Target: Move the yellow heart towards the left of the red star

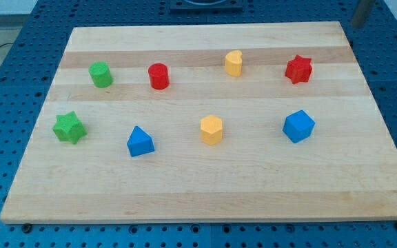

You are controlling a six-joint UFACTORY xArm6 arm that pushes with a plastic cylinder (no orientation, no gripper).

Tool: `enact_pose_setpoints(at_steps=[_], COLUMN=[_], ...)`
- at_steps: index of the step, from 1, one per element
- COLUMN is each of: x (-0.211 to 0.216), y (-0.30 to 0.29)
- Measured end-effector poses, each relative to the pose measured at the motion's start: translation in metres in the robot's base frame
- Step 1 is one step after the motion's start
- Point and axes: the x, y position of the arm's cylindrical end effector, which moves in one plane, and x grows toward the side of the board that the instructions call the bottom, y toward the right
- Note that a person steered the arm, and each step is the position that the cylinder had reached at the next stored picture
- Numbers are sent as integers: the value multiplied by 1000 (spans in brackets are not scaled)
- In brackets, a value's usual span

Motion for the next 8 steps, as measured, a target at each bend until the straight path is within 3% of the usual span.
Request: enact_pose_setpoints(at_steps=[2,3,5,8], x=[-10,-3,25,111], y=[-87,-173,-255,-278])
